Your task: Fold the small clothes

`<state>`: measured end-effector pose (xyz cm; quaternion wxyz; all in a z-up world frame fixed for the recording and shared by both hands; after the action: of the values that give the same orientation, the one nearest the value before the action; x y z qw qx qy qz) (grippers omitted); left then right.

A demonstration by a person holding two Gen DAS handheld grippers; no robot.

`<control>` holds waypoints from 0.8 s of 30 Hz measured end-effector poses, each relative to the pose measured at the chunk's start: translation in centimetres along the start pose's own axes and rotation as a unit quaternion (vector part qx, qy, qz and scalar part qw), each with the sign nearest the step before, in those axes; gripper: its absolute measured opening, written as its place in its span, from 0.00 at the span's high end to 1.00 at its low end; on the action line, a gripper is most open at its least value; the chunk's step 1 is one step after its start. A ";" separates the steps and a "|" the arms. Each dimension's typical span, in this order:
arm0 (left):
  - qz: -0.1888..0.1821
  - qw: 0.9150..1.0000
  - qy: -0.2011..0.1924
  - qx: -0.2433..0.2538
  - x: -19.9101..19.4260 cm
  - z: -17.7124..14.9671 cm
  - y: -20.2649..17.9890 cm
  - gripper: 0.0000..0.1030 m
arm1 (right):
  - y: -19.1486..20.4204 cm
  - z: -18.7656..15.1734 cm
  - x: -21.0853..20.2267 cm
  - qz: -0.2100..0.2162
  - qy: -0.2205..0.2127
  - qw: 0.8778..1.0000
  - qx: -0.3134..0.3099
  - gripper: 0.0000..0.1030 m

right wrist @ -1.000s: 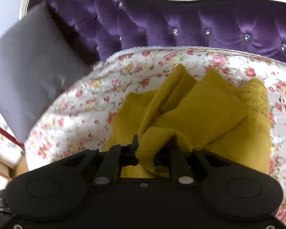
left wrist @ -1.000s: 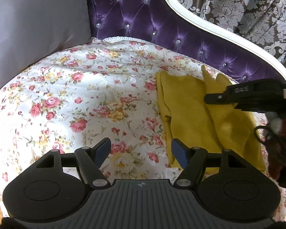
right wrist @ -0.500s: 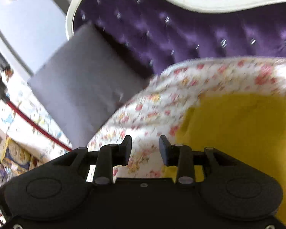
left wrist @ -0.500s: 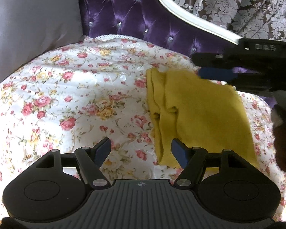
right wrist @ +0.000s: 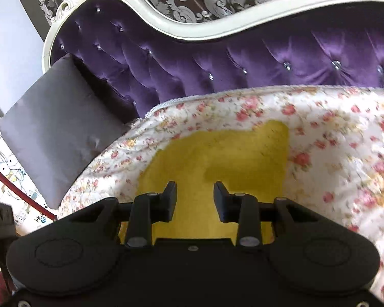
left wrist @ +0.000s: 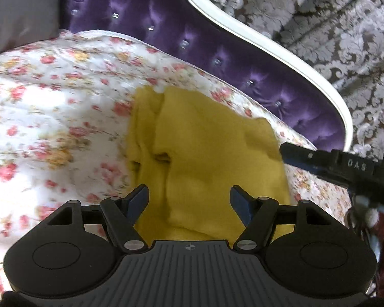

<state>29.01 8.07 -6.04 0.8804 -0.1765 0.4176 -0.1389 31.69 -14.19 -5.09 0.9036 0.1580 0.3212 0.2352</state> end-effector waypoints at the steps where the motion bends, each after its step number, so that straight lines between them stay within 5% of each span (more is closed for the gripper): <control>1: -0.004 1.000 -0.005 0.010 0.2 -0.1 -0.3 0.33 | -0.4 -0.4 -0.5 0.002 -0.002 1.000 -0.001 0.57; 5: 0.001 0.999 -0.013 0.043 1.0 -0.3 -1.3 0.33 | -0.9 -1.3 -1.2 0.009 -0.013 1.000 -0.010 0.57; 13: 0.019 0.999 0.027 0.033 4.2 0.6 -0.8 0.35 | -2.4 -0.8 -1.4 0.015 -0.029 0.999 0.002 0.57; 16: -0.006 1.000 0.019 0.022 4.0 0.7 -1.1 0.92 | -2.6 -0.9 -1.4 0.018 -0.031 0.999 0.004 0.57; 21: -0.016 1.000 -0.022 0.013 1.1 -0.4 -1.5 0.93 | -2.8 -1.2 -1.7 0.024 -0.033 0.999 0.008 0.57; 24: -0.003 1.000 -0.012 0.005 -0.2 -2.0 -0.7 0.94 | -2.9 -1.4 -1.8 0.026 -0.030 0.999 0.005 0.57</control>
<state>27.24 7.10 -6.75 0.8857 -0.1749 0.4059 -0.1419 30.50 -17.33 -6.48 0.9055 0.1780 0.2913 0.2522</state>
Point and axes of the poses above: each gripper's, at about its wrist camera, not at the fingertips, and x roughly the way its jaws point, y to its left, z to its top, the point moved 5 cm from there along x, roughly the way its jaws point, and after that the axes turned 3 degrees about z, right-handed, at the moved point
